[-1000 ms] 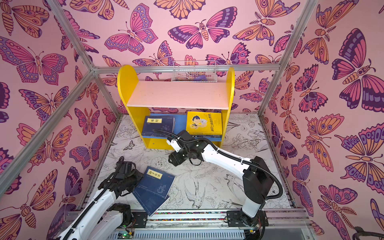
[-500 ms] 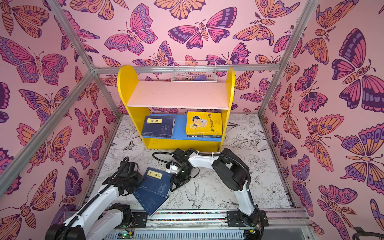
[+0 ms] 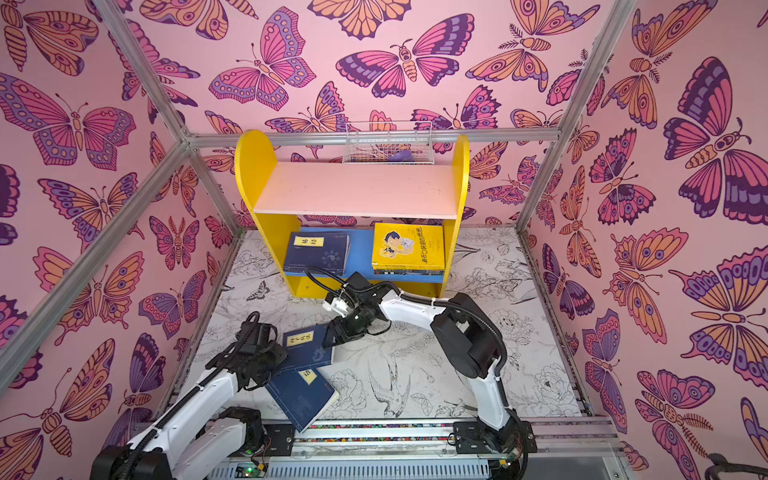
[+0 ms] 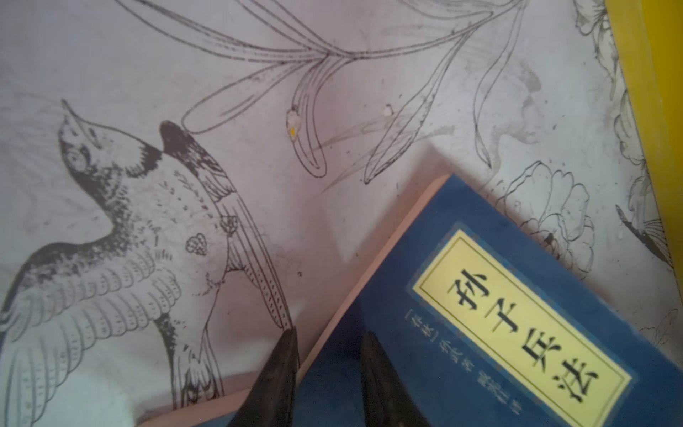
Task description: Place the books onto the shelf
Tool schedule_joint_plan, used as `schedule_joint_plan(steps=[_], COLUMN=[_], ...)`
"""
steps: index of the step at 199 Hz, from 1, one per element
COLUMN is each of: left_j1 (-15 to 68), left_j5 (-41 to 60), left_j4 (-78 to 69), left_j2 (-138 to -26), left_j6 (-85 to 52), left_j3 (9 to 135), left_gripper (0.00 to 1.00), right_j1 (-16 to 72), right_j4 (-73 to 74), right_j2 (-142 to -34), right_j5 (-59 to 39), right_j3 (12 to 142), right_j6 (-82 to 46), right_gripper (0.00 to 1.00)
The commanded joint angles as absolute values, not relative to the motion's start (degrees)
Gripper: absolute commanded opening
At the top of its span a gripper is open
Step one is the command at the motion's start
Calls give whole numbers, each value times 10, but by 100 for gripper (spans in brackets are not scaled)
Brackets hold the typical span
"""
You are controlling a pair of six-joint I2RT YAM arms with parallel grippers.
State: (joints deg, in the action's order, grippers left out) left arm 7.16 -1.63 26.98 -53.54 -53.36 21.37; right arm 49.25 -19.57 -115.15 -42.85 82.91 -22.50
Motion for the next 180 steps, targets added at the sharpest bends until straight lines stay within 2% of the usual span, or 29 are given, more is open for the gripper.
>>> schedule_joint_plan(steps=[1, 69, 120, 166, 180], left_j1=[77, 83, 85, 84, 83], left_j5=[13, 24, 22, -7, -29], left_j4=[269, 249, 250, 290, 323], left_j2=[-547, -548, -536, -487, -454], left_j6=[-527, -532, -538, -569, -570], left_j3=[216, 217, 214, 224, 240], left_gripper=[32, 32, 38, 44, 45], right_j1=[498, 499, 499, 489, 475], right_j4=[-141, -114, -104, -121, -128], right_j2=[-1134, -1137, -1120, -1045, -1009], right_j5=[-413, -374, -372, -372, -345], right_j3=[848, 854, 846, 819, 807], right_j6=[-255, -284, -289, -260, -254], right_gripper=[56, 41, 0, 0, 0])
